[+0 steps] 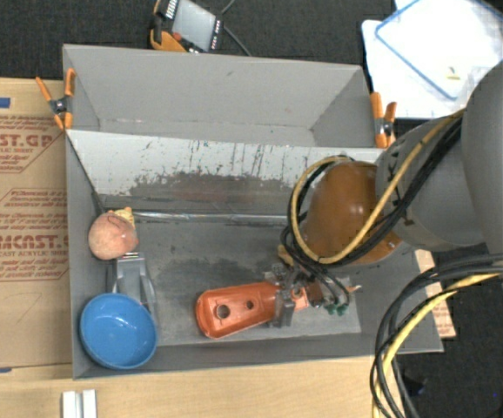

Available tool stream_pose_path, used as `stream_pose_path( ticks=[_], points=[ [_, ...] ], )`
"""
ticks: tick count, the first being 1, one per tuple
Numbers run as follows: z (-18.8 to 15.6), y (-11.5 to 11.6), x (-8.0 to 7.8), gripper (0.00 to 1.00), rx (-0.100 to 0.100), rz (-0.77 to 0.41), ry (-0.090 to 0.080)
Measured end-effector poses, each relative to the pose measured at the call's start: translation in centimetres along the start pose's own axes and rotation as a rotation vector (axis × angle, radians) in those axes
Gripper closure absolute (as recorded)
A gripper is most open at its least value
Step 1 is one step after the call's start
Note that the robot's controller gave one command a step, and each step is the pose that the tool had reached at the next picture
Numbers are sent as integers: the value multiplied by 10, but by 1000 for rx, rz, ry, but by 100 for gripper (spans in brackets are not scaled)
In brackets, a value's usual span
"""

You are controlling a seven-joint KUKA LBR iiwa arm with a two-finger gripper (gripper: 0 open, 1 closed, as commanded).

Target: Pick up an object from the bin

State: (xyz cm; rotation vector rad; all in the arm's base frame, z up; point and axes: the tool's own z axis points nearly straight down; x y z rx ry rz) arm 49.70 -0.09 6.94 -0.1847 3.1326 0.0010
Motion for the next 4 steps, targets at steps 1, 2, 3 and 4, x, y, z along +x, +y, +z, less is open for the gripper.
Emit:
stream_pose_path(
  ticks=[1,2,3,4],
  points=[
    [0,0,0,100,0,0,0],
    [-94,1,-6,100,0,16,5],
    [-129,4,-11,100,0,21,7],
    [-57,17,-32,0,0,-334,-1]
  ],
)
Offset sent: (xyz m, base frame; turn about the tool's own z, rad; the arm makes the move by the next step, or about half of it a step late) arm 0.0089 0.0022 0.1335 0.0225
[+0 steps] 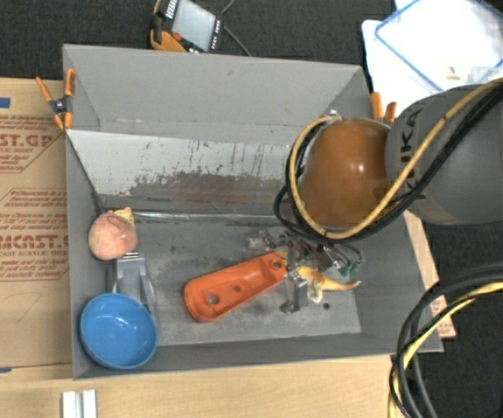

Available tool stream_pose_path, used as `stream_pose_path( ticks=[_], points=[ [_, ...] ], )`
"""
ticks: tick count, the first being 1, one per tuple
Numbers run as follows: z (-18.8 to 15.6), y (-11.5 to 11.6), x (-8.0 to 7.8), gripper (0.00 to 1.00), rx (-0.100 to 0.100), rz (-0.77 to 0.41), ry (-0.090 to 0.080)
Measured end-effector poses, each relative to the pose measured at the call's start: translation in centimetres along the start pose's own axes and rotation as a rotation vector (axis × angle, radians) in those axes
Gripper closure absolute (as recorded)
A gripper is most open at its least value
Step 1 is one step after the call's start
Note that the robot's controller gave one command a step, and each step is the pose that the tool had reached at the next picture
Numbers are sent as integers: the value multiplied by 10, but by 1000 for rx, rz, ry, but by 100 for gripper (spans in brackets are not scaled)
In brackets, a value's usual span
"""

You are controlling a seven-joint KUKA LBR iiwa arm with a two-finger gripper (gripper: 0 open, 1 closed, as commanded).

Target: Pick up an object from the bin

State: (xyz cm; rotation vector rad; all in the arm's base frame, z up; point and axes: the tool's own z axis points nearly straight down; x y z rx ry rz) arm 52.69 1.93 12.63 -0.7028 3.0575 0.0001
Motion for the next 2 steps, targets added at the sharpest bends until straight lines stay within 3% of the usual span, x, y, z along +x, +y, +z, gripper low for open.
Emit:
stream_pose_path(
  ticks=[1,2],
  points=[
    [36,2,-6,100,-4,-72,5],
    [36,2,-6,100,-4,-72,5]
  ],
)
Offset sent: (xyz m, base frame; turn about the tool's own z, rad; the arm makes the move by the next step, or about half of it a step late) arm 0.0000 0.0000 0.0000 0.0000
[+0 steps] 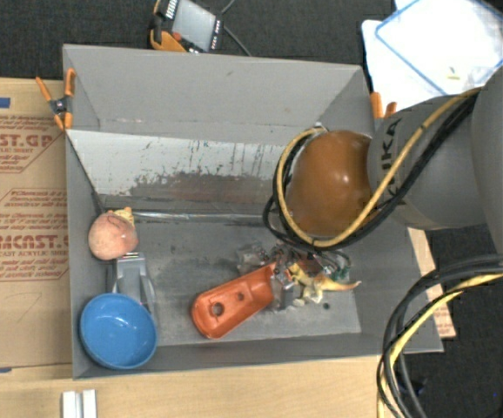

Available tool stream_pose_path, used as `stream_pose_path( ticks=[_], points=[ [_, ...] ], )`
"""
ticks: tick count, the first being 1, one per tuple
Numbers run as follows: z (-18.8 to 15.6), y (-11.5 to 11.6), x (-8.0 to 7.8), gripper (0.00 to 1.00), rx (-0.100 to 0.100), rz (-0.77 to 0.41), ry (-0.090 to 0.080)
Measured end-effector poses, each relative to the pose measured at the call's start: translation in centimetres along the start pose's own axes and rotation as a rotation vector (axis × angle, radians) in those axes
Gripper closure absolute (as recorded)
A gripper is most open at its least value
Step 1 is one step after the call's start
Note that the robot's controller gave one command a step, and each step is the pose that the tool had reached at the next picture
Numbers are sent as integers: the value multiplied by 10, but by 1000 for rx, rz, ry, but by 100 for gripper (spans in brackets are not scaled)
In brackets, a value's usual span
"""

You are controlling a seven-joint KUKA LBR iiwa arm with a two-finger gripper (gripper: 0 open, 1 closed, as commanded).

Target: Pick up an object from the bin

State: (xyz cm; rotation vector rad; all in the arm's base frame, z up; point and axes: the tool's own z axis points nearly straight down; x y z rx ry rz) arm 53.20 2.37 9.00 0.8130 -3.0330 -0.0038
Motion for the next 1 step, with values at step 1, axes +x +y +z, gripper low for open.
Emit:
stream_pose_path(
  ticks=[1],
  points=[
    [-80,0,12,100,-3,-2,3]
  ],
)
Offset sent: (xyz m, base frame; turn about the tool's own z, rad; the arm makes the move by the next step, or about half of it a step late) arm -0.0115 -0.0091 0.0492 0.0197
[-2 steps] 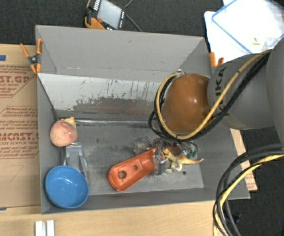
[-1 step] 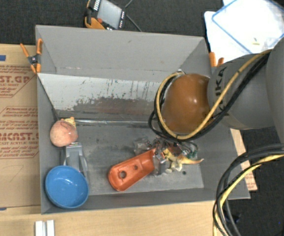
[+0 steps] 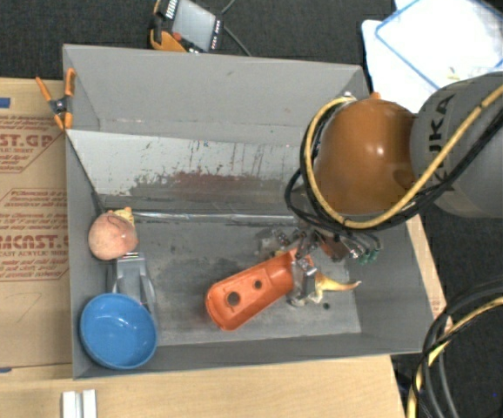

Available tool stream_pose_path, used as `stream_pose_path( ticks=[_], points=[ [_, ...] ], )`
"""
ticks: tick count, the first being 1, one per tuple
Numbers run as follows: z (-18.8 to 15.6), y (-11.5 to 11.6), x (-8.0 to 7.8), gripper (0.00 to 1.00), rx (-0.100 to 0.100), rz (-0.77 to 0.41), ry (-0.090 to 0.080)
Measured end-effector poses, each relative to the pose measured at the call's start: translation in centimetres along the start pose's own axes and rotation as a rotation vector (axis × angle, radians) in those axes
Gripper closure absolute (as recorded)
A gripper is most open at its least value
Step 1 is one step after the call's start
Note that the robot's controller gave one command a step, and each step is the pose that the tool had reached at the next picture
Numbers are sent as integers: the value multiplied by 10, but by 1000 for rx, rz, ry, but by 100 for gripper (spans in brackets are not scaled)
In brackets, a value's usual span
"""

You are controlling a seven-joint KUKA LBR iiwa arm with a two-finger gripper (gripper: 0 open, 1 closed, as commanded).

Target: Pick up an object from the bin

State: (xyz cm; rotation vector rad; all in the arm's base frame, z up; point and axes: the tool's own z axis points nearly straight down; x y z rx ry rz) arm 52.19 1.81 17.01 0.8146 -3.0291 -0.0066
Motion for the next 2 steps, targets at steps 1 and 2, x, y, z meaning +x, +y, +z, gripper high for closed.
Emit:
stream_pose_path(
  ticks=[1,2],
  points=[
    [16,-1,2,100,0,15,-2],
    [-86,1,6,100,2,10,-4]
  ],
)
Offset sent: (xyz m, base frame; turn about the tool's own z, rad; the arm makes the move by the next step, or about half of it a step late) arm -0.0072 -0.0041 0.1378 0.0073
